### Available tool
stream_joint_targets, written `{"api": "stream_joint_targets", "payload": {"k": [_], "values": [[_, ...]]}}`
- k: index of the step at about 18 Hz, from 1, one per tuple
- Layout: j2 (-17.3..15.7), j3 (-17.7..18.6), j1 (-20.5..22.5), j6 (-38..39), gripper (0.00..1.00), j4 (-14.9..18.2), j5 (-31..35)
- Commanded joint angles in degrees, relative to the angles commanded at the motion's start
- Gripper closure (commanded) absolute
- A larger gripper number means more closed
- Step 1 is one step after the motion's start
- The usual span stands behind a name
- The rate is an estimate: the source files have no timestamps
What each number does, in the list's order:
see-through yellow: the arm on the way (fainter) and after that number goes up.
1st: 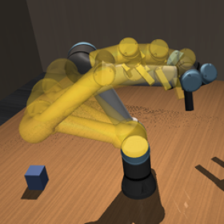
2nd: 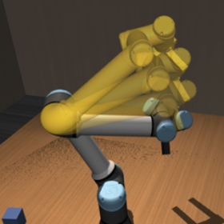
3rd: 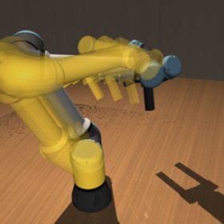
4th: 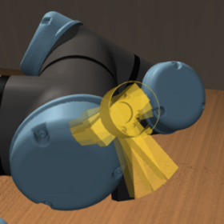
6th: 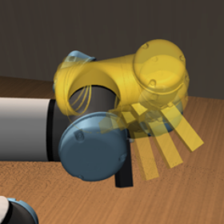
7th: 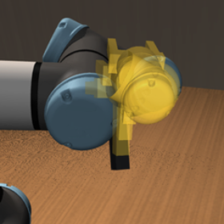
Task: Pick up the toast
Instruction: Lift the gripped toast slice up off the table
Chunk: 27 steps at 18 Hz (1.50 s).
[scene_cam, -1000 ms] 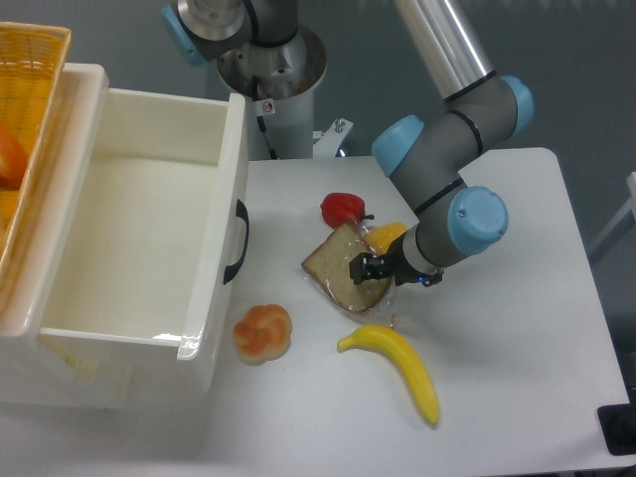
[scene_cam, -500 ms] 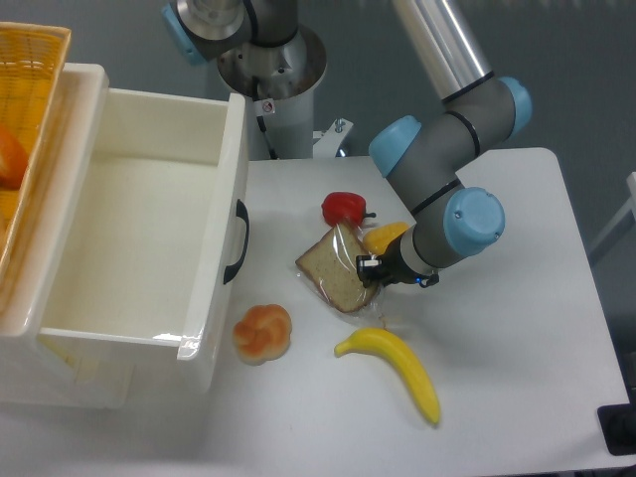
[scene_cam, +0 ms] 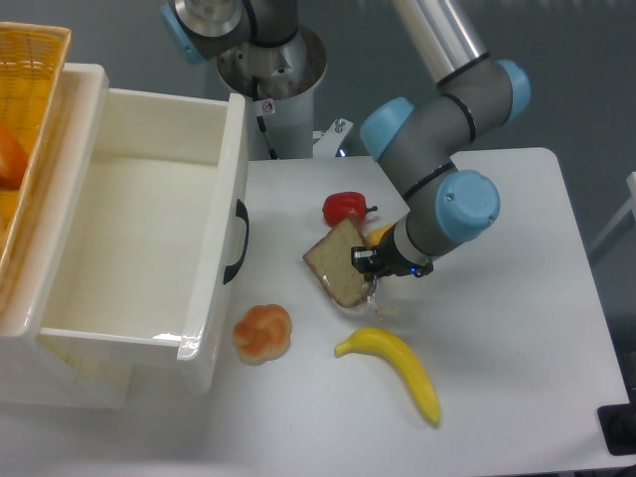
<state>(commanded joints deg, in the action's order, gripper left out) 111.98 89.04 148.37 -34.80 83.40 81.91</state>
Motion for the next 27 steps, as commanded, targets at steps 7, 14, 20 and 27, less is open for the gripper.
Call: {"api": "stream_joint_targets", "payload": {"k": [7, 14, 20, 27], "values": [[-2.3, -2.4, -4.7, -0.1, 0.87, 0.1, 4.9], [-4.5, -4.3, -6.4, -7.6, 0.87, 0.1, 5.4], [-4.8, -4.3, -6.2, -11.6, 0.87, 0.4, 6.9], [-5.4, -4.0, -5.8, -13.6, 0.87, 0.5, 6.9]]}}
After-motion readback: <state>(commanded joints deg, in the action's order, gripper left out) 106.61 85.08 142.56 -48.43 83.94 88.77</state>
